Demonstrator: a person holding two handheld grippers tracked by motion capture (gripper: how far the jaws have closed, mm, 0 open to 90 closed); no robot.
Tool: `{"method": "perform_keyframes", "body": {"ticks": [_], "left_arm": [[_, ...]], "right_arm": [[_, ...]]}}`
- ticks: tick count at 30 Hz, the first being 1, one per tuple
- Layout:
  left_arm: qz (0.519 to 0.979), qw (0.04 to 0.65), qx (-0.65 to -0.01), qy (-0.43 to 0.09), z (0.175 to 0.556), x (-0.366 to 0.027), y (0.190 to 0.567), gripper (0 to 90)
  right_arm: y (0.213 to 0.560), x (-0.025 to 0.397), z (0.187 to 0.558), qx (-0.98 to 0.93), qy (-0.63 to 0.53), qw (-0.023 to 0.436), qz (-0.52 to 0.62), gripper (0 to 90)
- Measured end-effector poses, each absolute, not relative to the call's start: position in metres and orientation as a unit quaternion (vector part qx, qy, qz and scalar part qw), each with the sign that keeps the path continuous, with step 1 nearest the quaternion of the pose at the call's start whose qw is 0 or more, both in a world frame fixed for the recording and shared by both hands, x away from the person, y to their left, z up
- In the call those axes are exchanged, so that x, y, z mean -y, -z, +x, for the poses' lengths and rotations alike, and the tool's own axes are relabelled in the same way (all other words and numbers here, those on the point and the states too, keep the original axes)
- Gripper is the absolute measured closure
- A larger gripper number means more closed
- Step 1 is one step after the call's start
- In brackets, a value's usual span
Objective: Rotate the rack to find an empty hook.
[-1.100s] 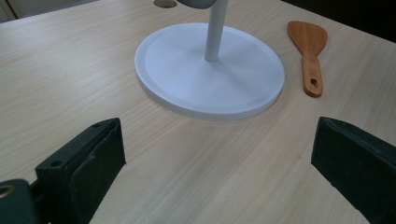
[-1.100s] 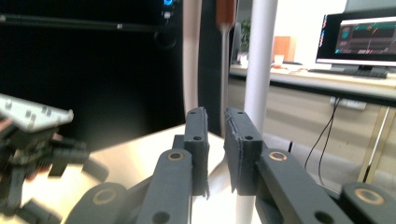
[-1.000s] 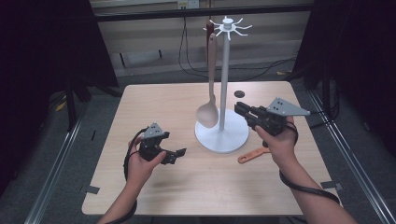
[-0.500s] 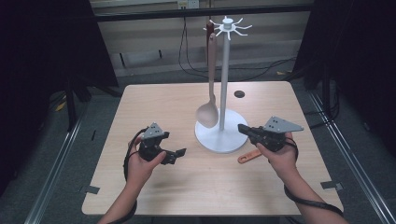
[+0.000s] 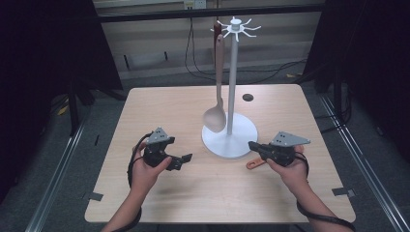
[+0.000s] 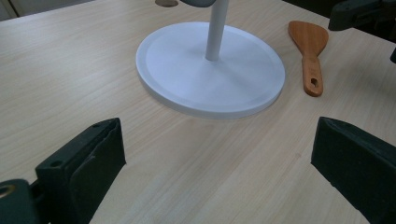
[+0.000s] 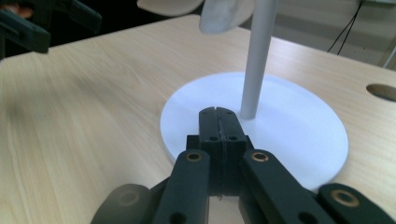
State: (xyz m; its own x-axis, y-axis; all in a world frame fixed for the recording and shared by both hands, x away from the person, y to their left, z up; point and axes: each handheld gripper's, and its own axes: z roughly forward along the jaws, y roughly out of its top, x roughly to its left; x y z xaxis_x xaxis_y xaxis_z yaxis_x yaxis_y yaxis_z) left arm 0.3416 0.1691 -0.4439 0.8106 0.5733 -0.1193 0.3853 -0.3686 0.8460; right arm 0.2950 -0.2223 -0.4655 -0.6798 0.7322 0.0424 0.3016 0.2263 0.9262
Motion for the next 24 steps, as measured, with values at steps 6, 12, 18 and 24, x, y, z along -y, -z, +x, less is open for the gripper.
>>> {"method": "perform_keyframes", "body": {"ticks": [6, 12, 18, 24], "left_arm": [[0.823, 0.478, -0.291, -0.098, 0.341, -0.168, 0.444, 2.7], [0.823, 0.478, -0.29, -0.098, 0.341, -0.168, 0.444, 2.7], [0.822, 0.479, -0.293, -0.097, 0.34, -0.168, 0.444, 2.7], [0.821, 0.48, -0.293, -0.096, 0.34, -0.168, 0.444, 2.7]], "right_arm": [[0.474, 0.229, 0.294, -0.77, -0.495, 0.191, 0.354, 90.0], [0.483, 0.229, 0.296, -0.792, -0.463, 0.173, 0.358, 90.0], [0.489, 0.227, 0.297, -0.808, -0.441, 0.161, 0.357, 90.0], [0.493, 0.224, 0.299, -0.821, -0.418, 0.149, 0.358, 90.0]]}}
